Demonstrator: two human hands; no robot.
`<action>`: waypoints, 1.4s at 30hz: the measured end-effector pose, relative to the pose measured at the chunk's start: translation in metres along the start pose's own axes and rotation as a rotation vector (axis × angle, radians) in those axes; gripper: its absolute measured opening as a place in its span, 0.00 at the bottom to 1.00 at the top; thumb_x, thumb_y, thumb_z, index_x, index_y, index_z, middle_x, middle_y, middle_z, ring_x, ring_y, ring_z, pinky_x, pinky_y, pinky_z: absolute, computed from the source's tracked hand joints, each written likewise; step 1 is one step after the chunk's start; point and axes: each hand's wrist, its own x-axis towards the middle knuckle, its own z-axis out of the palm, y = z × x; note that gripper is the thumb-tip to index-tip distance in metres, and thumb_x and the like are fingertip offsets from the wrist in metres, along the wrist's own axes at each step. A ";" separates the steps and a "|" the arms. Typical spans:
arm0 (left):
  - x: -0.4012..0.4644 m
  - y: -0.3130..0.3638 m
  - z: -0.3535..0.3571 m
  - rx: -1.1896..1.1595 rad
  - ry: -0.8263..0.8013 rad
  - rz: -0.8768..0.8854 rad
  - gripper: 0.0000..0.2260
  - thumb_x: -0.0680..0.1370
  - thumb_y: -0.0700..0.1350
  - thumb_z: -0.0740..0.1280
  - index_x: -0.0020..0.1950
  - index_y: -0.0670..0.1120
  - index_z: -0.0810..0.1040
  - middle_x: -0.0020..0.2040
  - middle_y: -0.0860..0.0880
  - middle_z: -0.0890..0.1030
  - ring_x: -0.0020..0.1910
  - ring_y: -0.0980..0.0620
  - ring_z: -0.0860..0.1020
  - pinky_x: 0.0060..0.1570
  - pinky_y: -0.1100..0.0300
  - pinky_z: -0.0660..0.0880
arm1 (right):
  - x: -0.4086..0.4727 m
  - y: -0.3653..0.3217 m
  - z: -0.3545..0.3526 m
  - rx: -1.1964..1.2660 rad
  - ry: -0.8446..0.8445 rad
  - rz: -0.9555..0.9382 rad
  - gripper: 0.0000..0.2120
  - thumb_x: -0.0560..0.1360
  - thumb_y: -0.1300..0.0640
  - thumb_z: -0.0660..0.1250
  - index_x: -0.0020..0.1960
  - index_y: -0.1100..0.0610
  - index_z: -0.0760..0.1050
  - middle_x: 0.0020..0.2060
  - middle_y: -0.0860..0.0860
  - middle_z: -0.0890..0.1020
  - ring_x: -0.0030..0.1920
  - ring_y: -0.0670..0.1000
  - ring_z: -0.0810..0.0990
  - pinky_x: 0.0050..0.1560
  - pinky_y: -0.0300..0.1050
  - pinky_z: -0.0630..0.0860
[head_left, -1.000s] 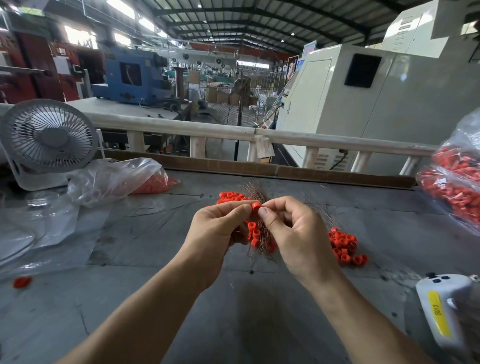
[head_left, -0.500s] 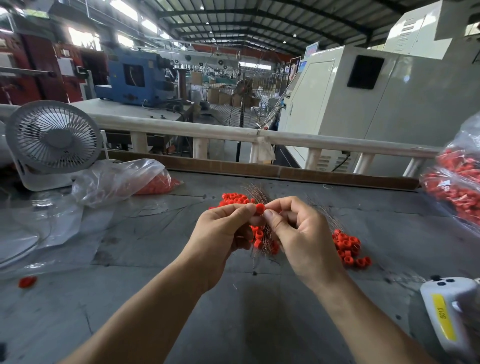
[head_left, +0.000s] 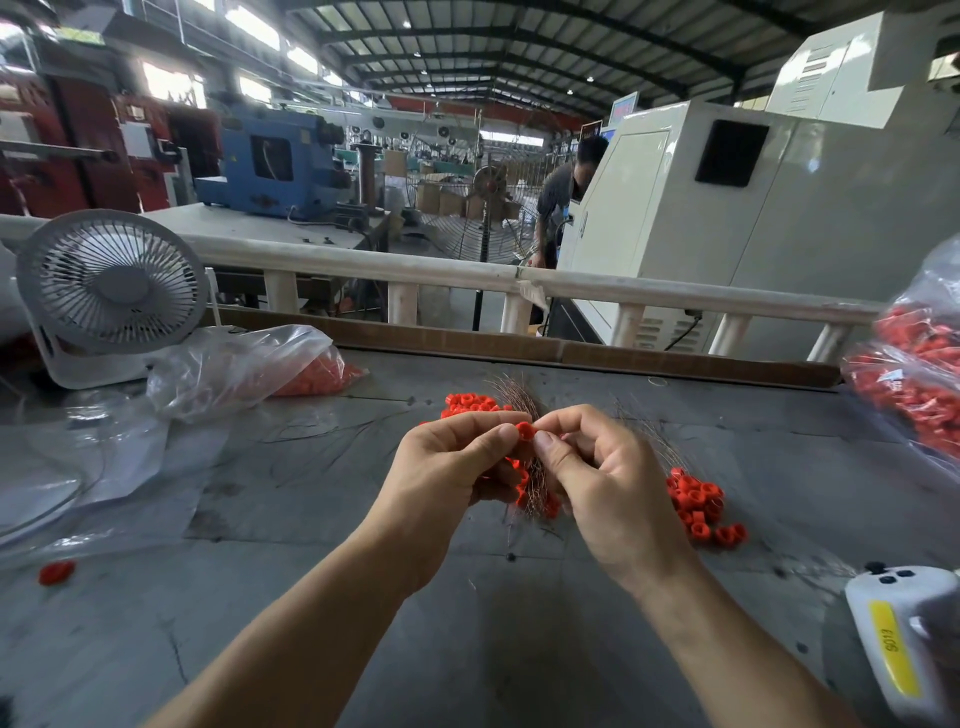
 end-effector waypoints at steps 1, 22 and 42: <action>0.000 0.000 0.000 -0.004 0.000 0.002 0.08 0.80 0.37 0.69 0.53 0.42 0.87 0.45 0.38 0.84 0.37 0.49 0.80 0.41 0.57 0.81 | 0.000 0.001 0.000 0.003 -0.006 0.007 0.05 0.82 0.55 0.68 0.49 0.49 0.81 0.31 0.46 0.79 0.31 0.43 0.76 0.34 0.39 0.73; 0.000 0.001 -0.001 0.119 0.003 0.056 0.08 0.80 0.38 0.69 0.55 0.46 0.87 0.47 0.41 0.87 0.46 0.43 0.86 0.51 0.49 0.84 | 0.000 -0.003 0.004 0.082 0.018 0.115 0.07 0.83 0.61 0.66 0.52 0.52 0.80 0.43 0.50 0.88 0.45 0.55 0.87 0.50 0.60 0.84; 0.004 0.006 -0.011 0.079 -0.075 -0.006 0.11 0.80 0.33 0.66 0.54 0.41 0.87 0.47 0.36 0.86 0.45 0.44 0.86 0.45 0.56 0.83 | 0.002 0.002 -0.001 0.044 -0.106 0.077 0.08 0.83 0.58 0.66 0.48 0.50 0.82 0.31 0.42 0.80 0.31 0.40 0.74 0.31 0.32 0.69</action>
